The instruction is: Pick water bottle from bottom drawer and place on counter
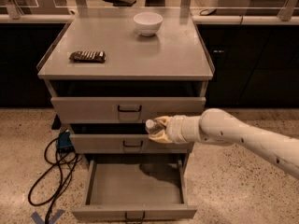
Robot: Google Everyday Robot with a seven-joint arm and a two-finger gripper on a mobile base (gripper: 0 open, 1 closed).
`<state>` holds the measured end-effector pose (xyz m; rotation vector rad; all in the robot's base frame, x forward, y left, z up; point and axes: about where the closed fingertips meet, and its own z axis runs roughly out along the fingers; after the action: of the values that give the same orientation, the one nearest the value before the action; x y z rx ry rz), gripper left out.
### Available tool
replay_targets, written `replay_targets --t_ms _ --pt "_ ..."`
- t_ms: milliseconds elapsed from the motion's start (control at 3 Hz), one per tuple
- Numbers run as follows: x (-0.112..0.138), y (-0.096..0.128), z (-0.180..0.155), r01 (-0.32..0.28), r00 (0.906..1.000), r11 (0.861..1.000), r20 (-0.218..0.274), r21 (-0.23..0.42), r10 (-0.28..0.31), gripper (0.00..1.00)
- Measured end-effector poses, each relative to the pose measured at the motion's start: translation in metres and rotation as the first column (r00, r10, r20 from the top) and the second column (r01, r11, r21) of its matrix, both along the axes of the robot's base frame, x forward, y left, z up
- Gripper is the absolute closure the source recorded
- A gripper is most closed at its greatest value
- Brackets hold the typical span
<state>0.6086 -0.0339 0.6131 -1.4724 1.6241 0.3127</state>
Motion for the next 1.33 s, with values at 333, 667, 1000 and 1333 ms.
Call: replay_targets --t_ms 333,667,1000,1333 --pt "0.005 -0.001 0.054 0.031 0.9980 0.999 0.057 -0.037 -0.029 1.00" --pt "0.016 0.000 0.111 0.076 0.9929 0.994 0.098 -0.080 -0.068 1.00" --pt "0.034 0.021 0.159 0.130 0.9877 0.985 0.102 -0.117 -0.119 1.00" --pt "0.034 0.020 0.159 0.131 0.9876 0.984 0.102 -0.117 -0.119 1.00"
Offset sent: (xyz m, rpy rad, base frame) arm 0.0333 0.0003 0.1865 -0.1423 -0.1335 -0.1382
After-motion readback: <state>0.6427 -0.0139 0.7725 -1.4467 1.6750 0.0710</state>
